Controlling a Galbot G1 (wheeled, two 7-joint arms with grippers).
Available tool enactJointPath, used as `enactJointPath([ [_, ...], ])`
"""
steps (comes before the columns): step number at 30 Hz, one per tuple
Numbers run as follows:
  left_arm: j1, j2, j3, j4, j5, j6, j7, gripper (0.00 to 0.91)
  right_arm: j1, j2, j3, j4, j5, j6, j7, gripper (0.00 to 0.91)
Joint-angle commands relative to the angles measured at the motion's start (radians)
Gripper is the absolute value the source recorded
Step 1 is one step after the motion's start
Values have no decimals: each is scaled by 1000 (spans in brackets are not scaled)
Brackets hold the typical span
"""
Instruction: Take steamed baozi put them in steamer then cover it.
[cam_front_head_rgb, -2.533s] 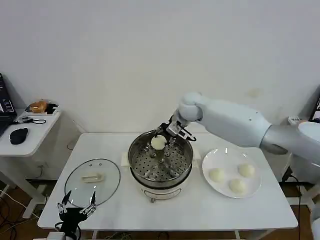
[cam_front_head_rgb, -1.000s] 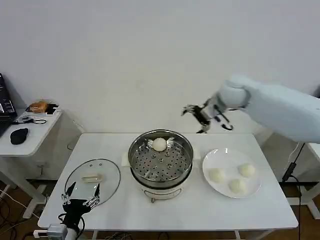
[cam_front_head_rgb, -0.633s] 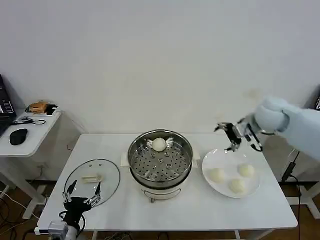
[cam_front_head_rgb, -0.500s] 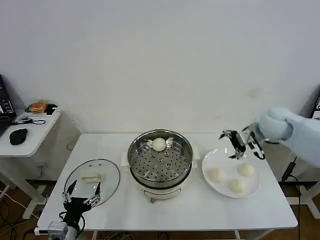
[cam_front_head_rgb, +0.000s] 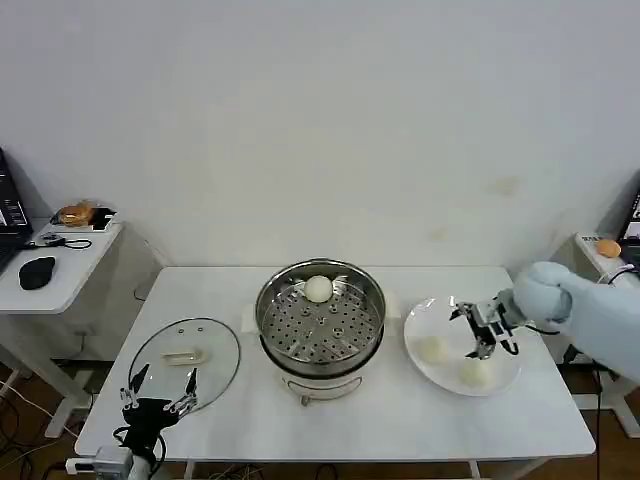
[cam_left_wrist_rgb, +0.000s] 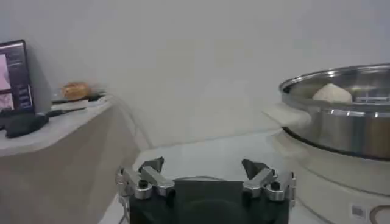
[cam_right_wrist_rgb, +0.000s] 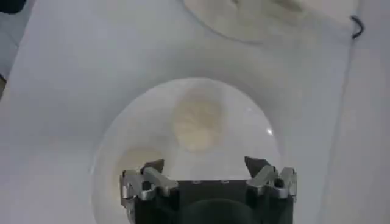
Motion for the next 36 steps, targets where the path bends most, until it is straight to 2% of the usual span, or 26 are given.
enactJointPath([
  [1, 0, 4, -5, 6, 2, 1, 1, 907, -125, 100, 80, -92, -1, -21, 3, 907],
  [8, 2, 9, -20, 10, -1, 1, 2, 907, -118, 146, 75, -119, 11, -47, 0, 907],
  [22, -2, 2, -15, 19, 1, 0, 0, 907, -133, 187, 91, -172, -30, -66, 12, 907],
  [25, -2, 1, -16, 20, 1, 0, 0, 907, -135, 194, 92, -176, -32, -72, 11, 826],
  [32, 0, -3, -16, 18, 3, 0, 0, 907, -140, 197, 92, -177, -44, -84, -1, 756],
  [36, 2, -4, -16, 18, 2, -1, -1, 907, -139, 194, 94, -177, -47, -88, -7, 665],
])
